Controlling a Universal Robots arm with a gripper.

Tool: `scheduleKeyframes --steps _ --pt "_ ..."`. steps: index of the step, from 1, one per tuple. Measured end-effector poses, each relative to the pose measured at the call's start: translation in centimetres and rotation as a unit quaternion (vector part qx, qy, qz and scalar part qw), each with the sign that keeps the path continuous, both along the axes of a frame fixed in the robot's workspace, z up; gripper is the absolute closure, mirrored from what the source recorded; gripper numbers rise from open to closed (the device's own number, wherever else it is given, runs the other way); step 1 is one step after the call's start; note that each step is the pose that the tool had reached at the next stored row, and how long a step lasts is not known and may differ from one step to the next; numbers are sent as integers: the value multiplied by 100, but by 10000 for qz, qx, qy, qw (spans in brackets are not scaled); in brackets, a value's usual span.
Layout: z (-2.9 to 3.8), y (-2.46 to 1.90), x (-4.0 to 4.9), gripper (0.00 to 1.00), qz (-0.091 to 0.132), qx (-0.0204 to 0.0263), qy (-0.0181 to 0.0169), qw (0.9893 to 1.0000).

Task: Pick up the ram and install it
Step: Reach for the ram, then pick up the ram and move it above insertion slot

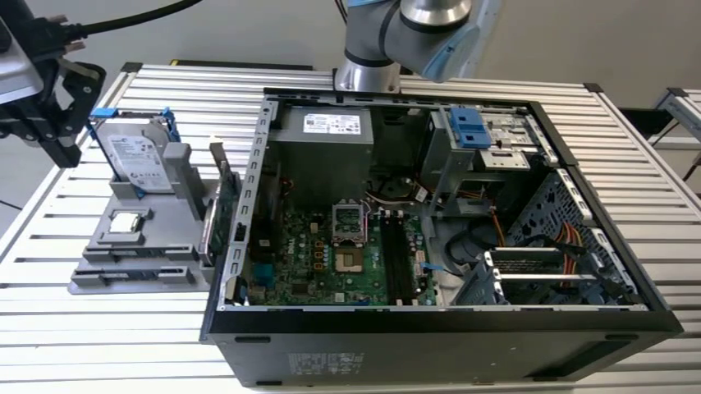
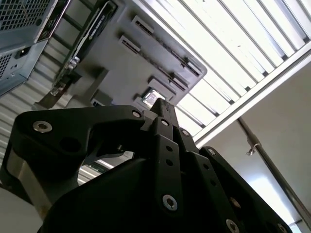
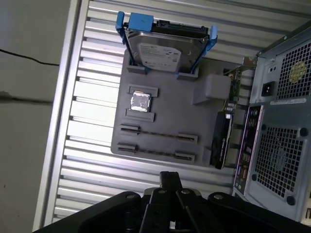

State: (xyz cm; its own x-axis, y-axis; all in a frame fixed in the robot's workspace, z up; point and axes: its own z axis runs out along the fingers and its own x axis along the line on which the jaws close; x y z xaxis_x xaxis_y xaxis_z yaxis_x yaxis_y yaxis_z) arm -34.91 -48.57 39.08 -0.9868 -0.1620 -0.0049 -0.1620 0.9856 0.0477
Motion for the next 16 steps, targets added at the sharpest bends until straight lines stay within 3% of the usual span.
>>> scheduleKeyframes --steps 16 --pt "1 0 -3 100 380 0 1 9993"
